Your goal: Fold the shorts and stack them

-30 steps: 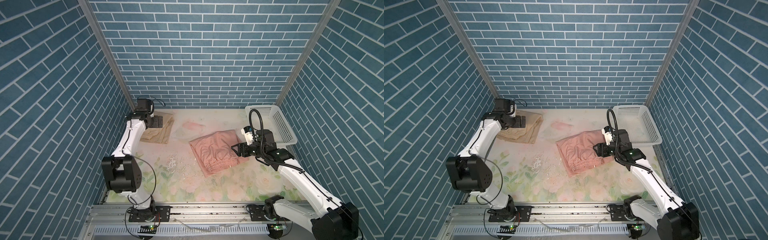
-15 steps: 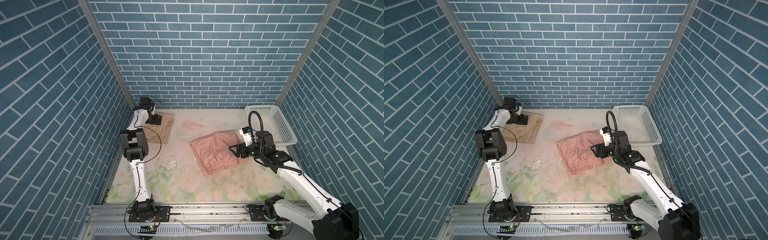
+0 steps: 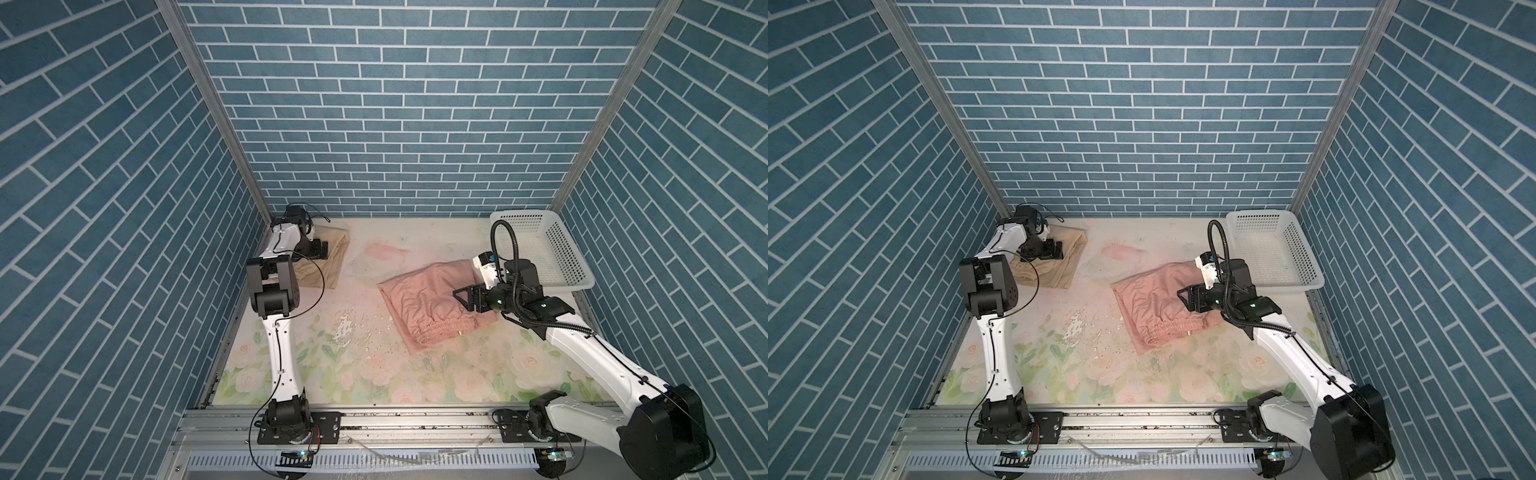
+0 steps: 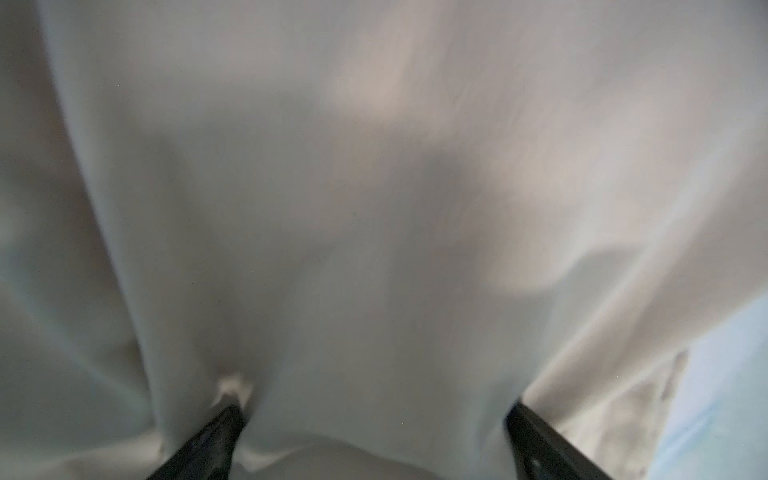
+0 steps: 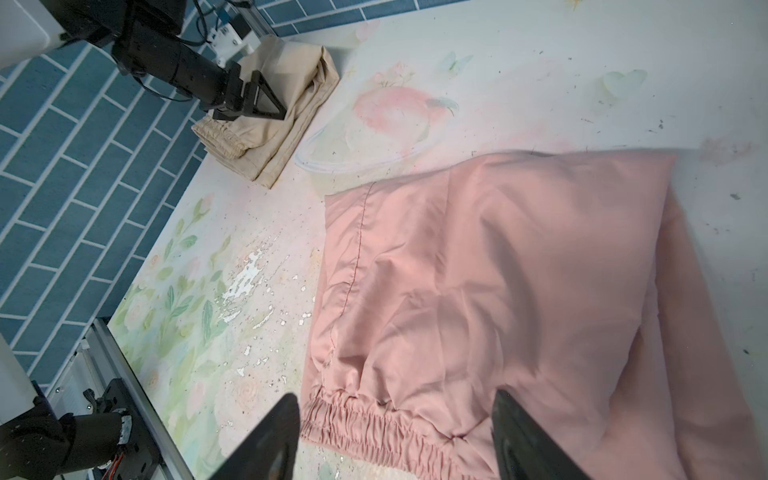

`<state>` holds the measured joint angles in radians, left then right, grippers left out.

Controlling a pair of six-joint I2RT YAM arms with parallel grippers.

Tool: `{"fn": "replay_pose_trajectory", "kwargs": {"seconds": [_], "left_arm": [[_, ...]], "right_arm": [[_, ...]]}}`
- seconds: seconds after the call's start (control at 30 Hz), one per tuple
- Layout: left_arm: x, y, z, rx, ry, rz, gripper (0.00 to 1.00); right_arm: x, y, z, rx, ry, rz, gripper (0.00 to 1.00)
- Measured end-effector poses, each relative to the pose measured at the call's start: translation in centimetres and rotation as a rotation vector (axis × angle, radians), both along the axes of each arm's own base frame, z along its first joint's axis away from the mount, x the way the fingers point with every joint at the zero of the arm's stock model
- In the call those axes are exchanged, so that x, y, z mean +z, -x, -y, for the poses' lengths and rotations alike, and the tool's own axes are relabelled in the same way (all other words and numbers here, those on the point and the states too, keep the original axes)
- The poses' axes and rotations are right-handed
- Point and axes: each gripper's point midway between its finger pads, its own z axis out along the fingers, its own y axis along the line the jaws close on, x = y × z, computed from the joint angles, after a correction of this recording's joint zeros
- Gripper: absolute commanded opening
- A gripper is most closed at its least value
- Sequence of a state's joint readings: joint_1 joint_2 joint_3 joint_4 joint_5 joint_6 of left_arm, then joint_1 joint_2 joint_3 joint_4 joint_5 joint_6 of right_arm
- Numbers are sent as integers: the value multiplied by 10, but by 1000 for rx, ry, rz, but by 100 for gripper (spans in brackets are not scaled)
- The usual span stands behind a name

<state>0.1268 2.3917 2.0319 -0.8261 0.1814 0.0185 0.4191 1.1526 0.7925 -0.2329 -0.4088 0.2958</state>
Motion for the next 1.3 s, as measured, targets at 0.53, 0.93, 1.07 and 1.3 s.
{"fn": "replay_pose_trajectory", "kwargs": {"seconds": [0.53,0.93,1.07,1.3], "left_arm": [[9,137,78,150,292,27,100],[57,200,107,154,340,81,100],[106,202,122,134,366,195,100],[131,220,195,27,495,257,100]], "right_arm": [[-29,-44,32,-110,206,-198,76],[-78,-100,60,-99,390,-280,77],[-85,-106,68,-107,404,-299,77],[-104,-112,67,-89,423,-326,77]]}}
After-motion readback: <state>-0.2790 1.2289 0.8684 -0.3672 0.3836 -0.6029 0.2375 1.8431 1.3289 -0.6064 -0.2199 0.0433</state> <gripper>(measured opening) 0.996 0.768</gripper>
